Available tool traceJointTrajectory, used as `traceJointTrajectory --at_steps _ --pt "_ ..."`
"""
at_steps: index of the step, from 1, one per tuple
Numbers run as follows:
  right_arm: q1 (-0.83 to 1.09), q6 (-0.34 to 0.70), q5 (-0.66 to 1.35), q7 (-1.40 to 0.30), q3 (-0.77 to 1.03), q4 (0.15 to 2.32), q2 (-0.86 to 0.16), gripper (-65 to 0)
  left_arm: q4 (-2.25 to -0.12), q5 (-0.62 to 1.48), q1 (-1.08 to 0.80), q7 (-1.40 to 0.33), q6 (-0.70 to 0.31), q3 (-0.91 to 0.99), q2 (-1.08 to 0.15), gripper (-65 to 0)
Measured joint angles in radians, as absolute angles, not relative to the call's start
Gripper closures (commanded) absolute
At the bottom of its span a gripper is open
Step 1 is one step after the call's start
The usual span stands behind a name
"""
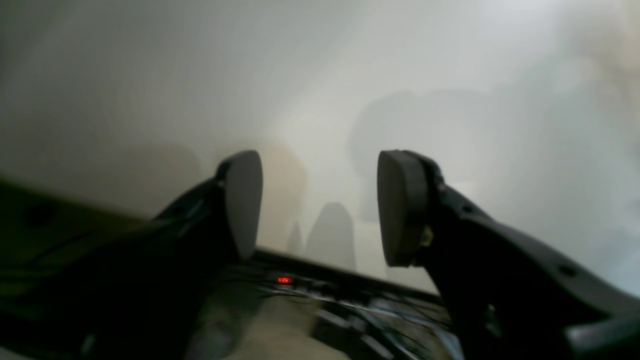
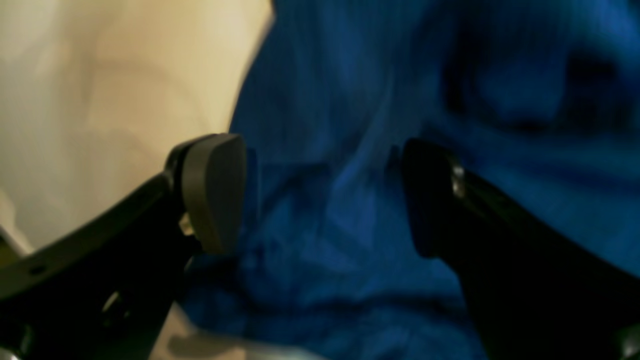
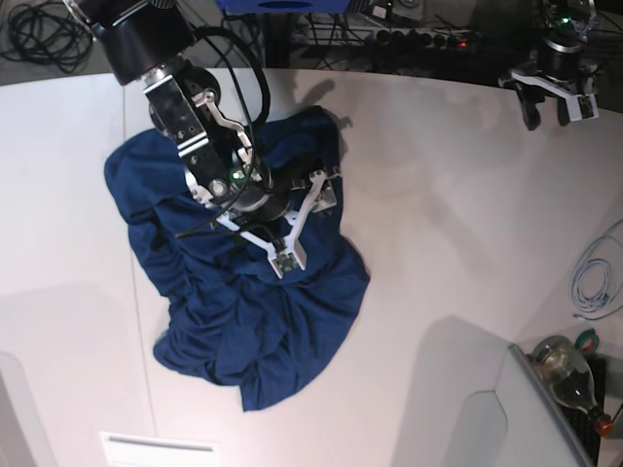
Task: Layout the t-shirt on the table in an organized manner, then fold the t-shirt properly
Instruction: 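Reach the right gripper into the shirt's middle and grasp a fold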
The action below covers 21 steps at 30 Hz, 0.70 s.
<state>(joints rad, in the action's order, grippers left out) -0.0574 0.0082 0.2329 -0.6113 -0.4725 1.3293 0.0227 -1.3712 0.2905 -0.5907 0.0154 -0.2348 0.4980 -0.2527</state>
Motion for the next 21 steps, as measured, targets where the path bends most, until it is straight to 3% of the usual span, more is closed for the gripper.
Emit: traceJointTrajectory --at_steps 5,11,15,16,21 --pt "-0.073 0.001 0.231 -0.611 -0.47 1.26 0.032 -45.3 -1.371 0.291 -0.591 0.017 -0.237 0.554 -0.252 -35.9" --pt "-0.08 0.001 0.232 -0.578 -0.469 1.208 0.031 -31.1 -1.371 0.291 -0.59 0.017 -0.237 0.555 -0.252 -35.9" --pt "-0.077 0.0 0.231 -0.572 -0.469 1.192 0.028 -2.7 -1.371 0.29 -0.584 0.017 -0.237 0.553 -0.252 -35.9" --pt "-0.076 0.0 0.231 -0.572 -0.469 1.197 0.028 0.0 -1.371 0.291 -0.584 0.018 -0.237 0.553 -0.252 -35.9" --pt "-0.06 -0.002 0.226 -0.58 -0.487 1.296 0.041 -0.2 -1.371 0.288 -0.585 0.017 -0.237 0.553 -0.252 -35.9"
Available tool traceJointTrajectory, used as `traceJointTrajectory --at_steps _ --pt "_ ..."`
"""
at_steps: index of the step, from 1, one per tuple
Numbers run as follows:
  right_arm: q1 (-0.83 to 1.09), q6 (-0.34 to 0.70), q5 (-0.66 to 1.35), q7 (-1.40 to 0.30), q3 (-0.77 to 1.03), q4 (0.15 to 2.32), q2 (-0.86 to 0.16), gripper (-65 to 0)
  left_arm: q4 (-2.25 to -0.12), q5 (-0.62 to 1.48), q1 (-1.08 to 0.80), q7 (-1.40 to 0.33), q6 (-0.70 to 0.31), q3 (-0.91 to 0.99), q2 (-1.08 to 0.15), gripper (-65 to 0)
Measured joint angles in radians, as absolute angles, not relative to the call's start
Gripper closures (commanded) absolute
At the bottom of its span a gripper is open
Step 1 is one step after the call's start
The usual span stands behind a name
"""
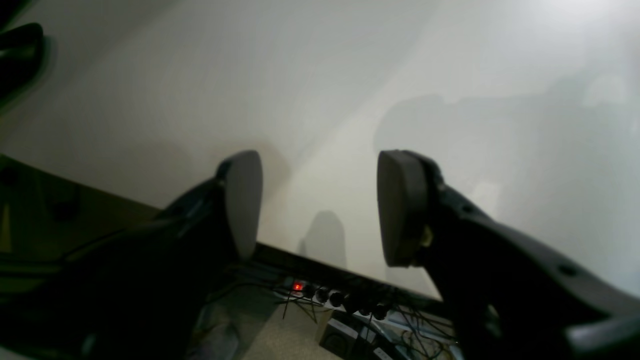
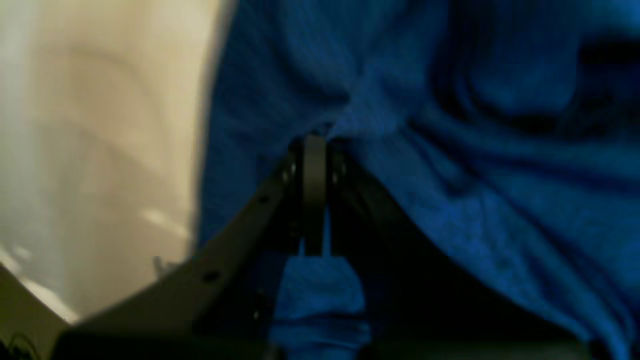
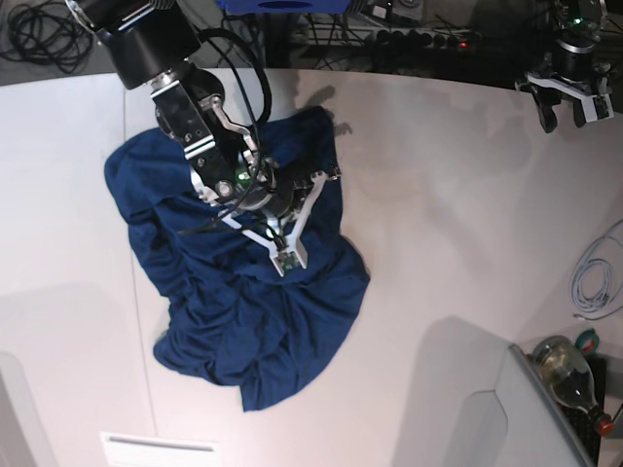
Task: Layout the t-shirt on the table in an organized manner, then fold the t-shirt properly
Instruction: 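Reach the right gripper into the shirt's middle and grasp a fold, then grasp the shirt with both grippers and spread it apart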
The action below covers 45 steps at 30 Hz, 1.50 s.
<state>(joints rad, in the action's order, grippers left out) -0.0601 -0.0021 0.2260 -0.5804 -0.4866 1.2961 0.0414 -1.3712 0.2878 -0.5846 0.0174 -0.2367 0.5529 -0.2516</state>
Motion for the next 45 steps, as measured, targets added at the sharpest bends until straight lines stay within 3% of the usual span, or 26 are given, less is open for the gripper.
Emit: traceJointTrajectory --at_steps 8,16,18,23,25,27,29,30,31,32,34,37,40,44,45 --pt "-0.038 0.001 0.236 -0.64 -0.767 1.401 0.075 -0.3 -1.374 0.288 -0.584 0.017 -0.236 0.556 -0.252 -35.9" --pt "-0.052 0.032 0.226 -0.636 -0.857 1.37 0.079 -1.1 -1.431 0.284 -0.573 0.009 -0.237 0.554 -0.251 -35.9" --pt "-0.049 0.093 0.228 -0.645 -0.884 1.368 0.073 -6.3 -1.456 0.284 -0.558 0.004 -0.236 0.553 -0.25 -35.9" --pt "-0.035 0.121 0.228 -0.734 -0.891 1.5 0.027 -33.3 -1.576 0.284 -0.488 -0.164 -0.236 0.493 -0.254 -35.7" --pt "-0.022 0.123 0.231 -0.719 -0.833 1.615 -0.027 -36.8 -1.628 0.284 -0.448 -0.215 -0.239 0.445 -0.254 -35.5" --pt "0.03 0.118 0.231 -0.714 -0.716 1.726 -0.077 -36.8 -1.657 0.284 -0.402 -0.252 -0.251 0.381 -0.257 -32.3" --pt "0.117 0.12 0.227 -0.728 -0.549 1.808 -0.099 -36.5 -1.663 0.283 -0.357 -0.276 -0.27 0.298 -0.258 -21.2" --pt "0.171 0.121 0.234 -0.719 -0.455 1.839 -0.096 -33.9 -1.663 0.28 -0.337 -0.282 -0.268 0.253 -0.258 -12.3" --pt "0.219 0.119 0.226 -0.714 -0.353 1.861 -0.096 -27.5 -1.658 0.28 -0.313 -0.298 -0.27 0.2 -0.254 -2.8" --pt "0.257 0.121 0.235 -0.717 -0.266 1.869 -0.091 -19.2 -1.652 0.28 -0.287 -0.307 -0.27 0.149 -0.254 0.0" --pt "0.312 0.107 0.21 -0.728 -0.095 1.862 -0.059 0.0 -1.631 0.282 -0.228 -0.325 -0.271 0.043 -0.253 0.0" --pt "0.354 0.115 0.228 -0.714 0.049 1.835 -0.033 -2.6 -1.539 0.284 -0.129 -0.318 -0.267 -0.122 -0.251 0.0" --pt "0.355 0.124 0.229 -0.722 0.085 1.75 -0.033 -0.2 -1.38 0.284 -0.038 -0.316 -0.269 -0.266 -0.242 0.0" --pt "0.322 0.123 0.226 -0.718 0.097 1.624 -0.033 -0.3 -1.181 0.286 0.036 -0.316 -0.259 -0.333 -0.216 0.0" --pt "0.314 0.123 0.229 -0.719 0.097 1.597 -0.033 -0.3 -1.147 0.29 0.04 -0.309 -0.215 -0.334 -0.216 0.0"
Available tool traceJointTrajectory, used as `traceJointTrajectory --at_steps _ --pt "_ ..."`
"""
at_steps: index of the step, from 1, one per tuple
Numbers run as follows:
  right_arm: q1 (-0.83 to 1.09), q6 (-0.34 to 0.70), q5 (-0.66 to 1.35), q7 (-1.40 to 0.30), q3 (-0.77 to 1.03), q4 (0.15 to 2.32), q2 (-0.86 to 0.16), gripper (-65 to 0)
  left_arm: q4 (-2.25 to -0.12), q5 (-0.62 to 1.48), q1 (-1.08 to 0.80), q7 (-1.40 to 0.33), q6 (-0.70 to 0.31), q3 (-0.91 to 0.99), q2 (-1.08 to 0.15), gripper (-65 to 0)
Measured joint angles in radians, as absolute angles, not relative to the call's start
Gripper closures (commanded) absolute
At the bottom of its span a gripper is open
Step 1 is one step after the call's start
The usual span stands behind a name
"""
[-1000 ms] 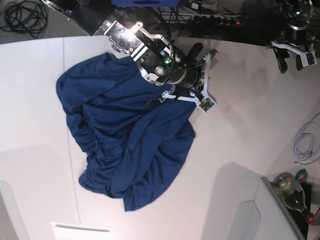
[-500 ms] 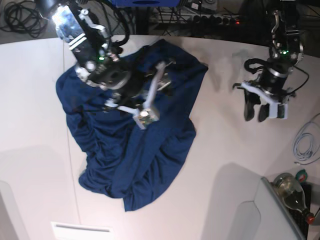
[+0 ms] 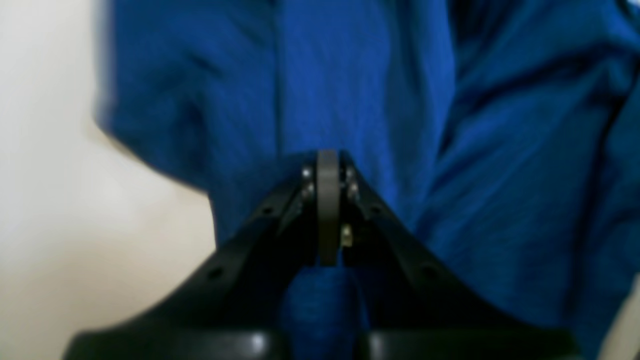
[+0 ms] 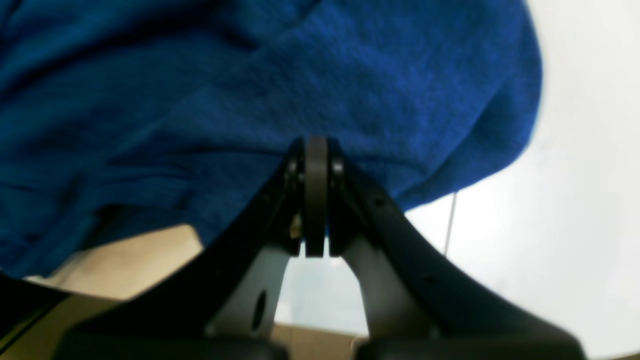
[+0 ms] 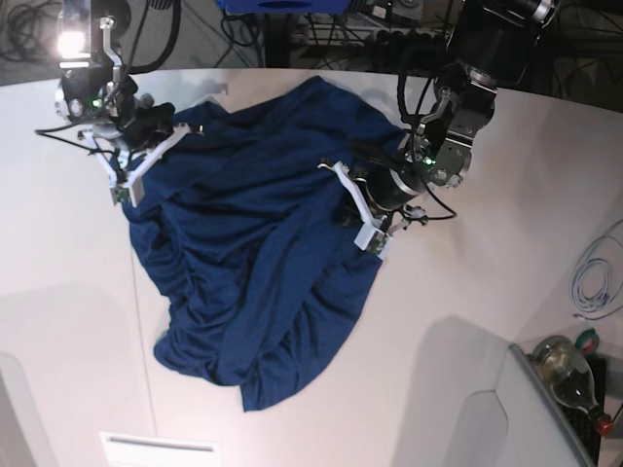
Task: Layout the t-shirt on the table in an organized manner, then fold the t-shirt properly
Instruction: 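Grasp the shirt with both grippers and spread it apart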
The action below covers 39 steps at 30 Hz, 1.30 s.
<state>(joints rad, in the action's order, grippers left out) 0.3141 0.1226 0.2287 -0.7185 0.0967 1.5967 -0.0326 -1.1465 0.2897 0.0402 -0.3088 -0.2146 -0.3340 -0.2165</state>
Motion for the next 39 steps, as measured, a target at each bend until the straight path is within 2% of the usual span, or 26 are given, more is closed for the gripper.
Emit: traceJointTrajectory --at_steps 7,15,20,25,28,32,35,37,39 --pt "0.225 0.133 0.247 -0.699 0.219 1.439 -0.045 -0.3 -1.111 0.303 0.019 -0.234 -0.159 -0.319 -0.307 0.0" --pt "-0.027 0.167 0.3 -0.708 0.227 1.16 -0.146 -0.3 -1.277 0.305 -0.16 -0.225 -0.153 -0.314 -0.364 0.0" --pt "-0.164 0.136 0.245 -0.723 0.22 1.041 -0.199 -0.3 -1.404 0.289 -0.268 -0.313 -0.15 -0.221 -0.314 0.0" --pt "-0.267 0.123 0.22 -0.717 0.225 0.993 -0.298 -0.2 -1.53 0.293 -0.272 -0.324 -0.152 -0.218 -0.251 0.0" --pt "-0.256 0.124 0.225 -0.734 0.225 1.1 -0.315 -0.2 -1.594 0.292 -0.262 -0.316 -0.147 -0.208 -0.266 0.0" --pt "-0.072 0.126 0.229 -0.847 0.227 1.487 -0.295 -0.2 -1.596 0.285 -0.216 -0.33 -0.146 -0.134 -0.258 0.0" --pt "0.073 0.119 0.221 -0.956 0.23 1.702 -0.181 -0.2 -1.48 0.285 -0.085 -0.323 -0.146 -0.127 -0.253 0.0" --pt "0.15 0.134 0.245 -0.966 0.194 1.773 -0.097 -0.2 -1.368 0.285 0.015 -0.316 -0.14 -0.16 -0.236 0.0" --pt "0.201 0.131 0.237 -0.936 0.113 1.793 -0.059 -0.2 -1.245 0.284 0.099 -0.318 -0.146 -0.203 -0.219 0.0"
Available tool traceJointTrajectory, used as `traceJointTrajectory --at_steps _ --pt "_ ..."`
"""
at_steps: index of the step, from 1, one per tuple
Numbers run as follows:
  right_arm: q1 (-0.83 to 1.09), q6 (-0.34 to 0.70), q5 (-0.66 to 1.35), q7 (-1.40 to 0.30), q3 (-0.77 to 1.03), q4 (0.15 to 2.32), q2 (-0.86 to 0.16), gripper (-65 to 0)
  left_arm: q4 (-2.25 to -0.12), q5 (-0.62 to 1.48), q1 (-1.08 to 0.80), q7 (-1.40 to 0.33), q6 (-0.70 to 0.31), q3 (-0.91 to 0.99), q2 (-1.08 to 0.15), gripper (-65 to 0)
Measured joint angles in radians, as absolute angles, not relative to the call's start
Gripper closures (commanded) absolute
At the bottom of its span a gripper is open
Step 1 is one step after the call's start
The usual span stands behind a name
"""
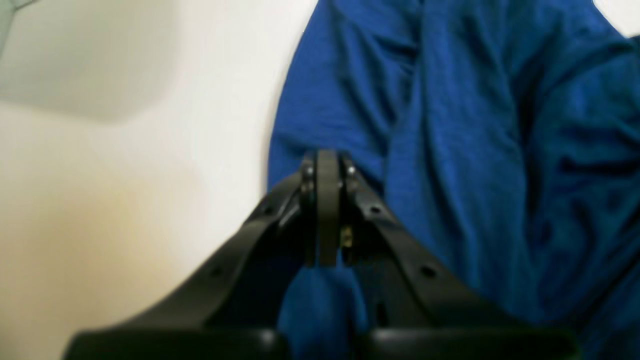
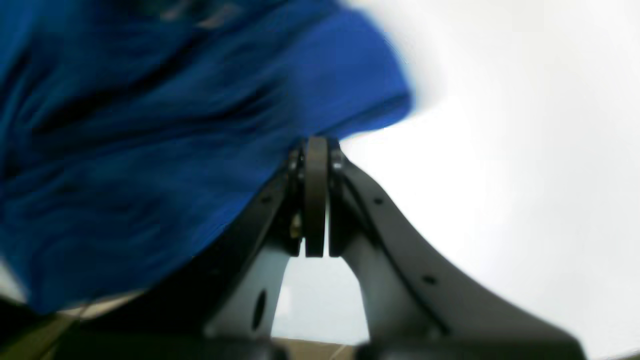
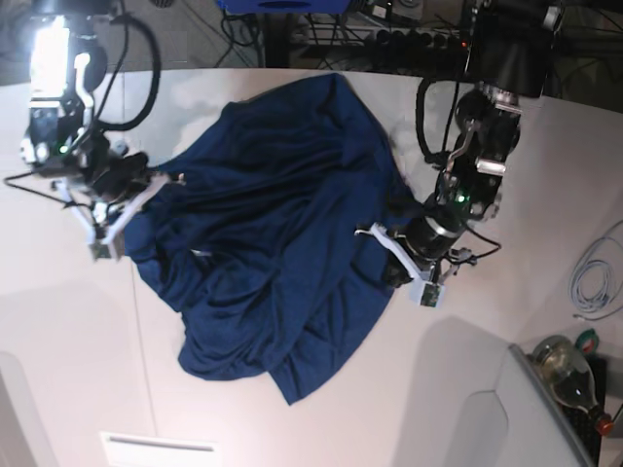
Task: Layout the t-shirt on the table in an organized manner, then fold the t-shirt properly
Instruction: 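Grasp the shirt with both grippers and spread it apart, then regrasp the shirt center with the right gripper and pull it outward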
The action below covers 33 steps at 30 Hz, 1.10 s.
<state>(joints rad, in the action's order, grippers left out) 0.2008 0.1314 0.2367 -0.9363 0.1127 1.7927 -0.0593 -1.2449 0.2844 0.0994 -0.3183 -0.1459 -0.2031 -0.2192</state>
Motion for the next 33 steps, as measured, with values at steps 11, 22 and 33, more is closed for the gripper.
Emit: traceJointTrajectory --at_steps 11,22,33 --pt "0.092 0.126 0.229 -0.757 -0.027 1.378 -0.051 -0.2 -0.867 0.295 0.286 -0.27 -0.157 -0.416 -0.188 0.0" --pt "-0.151 0.147 0.253 -0.62 0.068 1.019 -0.215 -0.2 -1.115 0.302 0.012 -0.207 -0.138 -0.353 -0.322 0.0" --pt "-0.29 0.177 0.218 -0.664 -0.004 1.033 -0.294 -0.5 -1.522 0.292 -0.201 -0.337 -0.156 -0.124 -0.224 0.0"
